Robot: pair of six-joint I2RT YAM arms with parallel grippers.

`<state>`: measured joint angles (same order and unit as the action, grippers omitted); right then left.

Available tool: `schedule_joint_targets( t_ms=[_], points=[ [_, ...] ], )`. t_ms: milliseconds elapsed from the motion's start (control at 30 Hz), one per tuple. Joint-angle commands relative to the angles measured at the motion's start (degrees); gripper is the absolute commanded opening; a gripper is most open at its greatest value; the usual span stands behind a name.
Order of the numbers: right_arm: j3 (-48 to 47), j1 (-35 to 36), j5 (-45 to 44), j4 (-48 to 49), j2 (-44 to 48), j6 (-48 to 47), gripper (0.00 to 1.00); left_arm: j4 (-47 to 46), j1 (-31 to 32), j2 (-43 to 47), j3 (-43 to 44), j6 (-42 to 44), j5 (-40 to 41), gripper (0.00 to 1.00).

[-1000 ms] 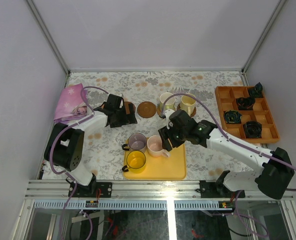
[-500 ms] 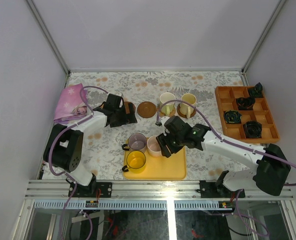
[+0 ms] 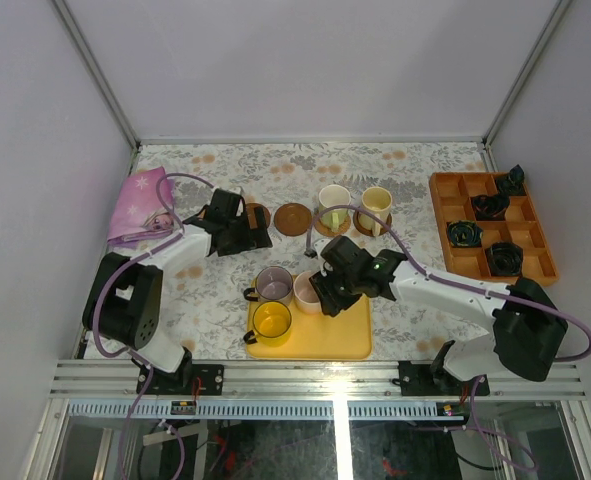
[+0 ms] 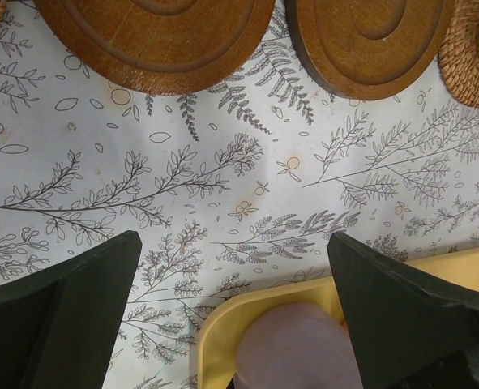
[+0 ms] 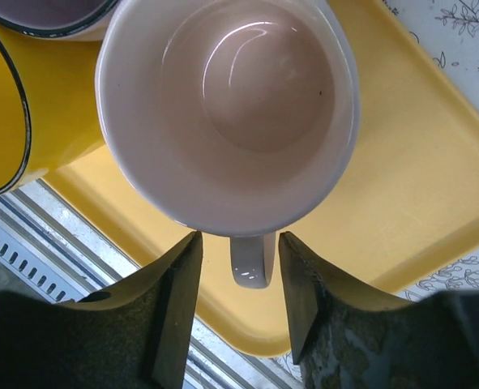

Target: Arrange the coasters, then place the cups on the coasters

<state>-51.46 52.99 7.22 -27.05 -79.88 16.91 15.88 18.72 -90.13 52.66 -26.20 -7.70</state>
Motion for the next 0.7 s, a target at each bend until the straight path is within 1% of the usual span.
schedule_joint_targets(
  t_ms=[0, 100, 167, 200, 267, 300, 467, 567, 667],
  points=[
    [-0.7, 1.0, 1.6, 2.7, -1.0, -0.8, 0.47, 0.2, 0.3, 1.8, -1.0, -0.2, 1.1, 1.00],
    [-0.7, 1.2, 1.7, 3.5, -1.8, -0.8, 0.38, 0.2, 0.3, 1.9, -1.2, -0.2, 1.1, 1.00],
    [-0.5, 1.4, 1.7, 3.8, -2.3, -0.7, 0.30, 0.3, 0.3, 1.8, -1.1, -0.2, 1.1, 1.00],
    [-0.4, 1.5, 1.7, 3.8, -2.5, -0.6, 0.23, 0.2, 0.3, 1.8, -1.0, -0.2, 1.1, 1.00],
    [-0.2, 1.8, 1.7, 3.6, -2.6, -0.7, 0.02, 0.2, 0.3, 1.7, -0.9, -0.2, 1.0, 1.00],
    [-0.1, 1.9, 1.5, 3.4, -2.5, -0.6, 0.00, 0.3, 0.3, 1.7, -0.9, -0.2, 1.0, 1.00],
    [-0.2, 2.9, -1.2, 0.9, -0.4, -0.4, 0.00, -0.1, 0.3, 1.4, -1.2, -0.3, 0.7, 1.00],
    [-2.3, 4.7, -4.7, -1.4, 2.2, -0.5, 0.00, -0.5, 0.2, 1.3, -1.2, -0.4, 0.5, 1.00],
    [-6.4, 5.6, -9.1, -4.0, 4.3, -0.3, 0.00, -0.7, 0.2, 1.2, -1.2, -0.5, 0.5, 1.00]
  ],
)
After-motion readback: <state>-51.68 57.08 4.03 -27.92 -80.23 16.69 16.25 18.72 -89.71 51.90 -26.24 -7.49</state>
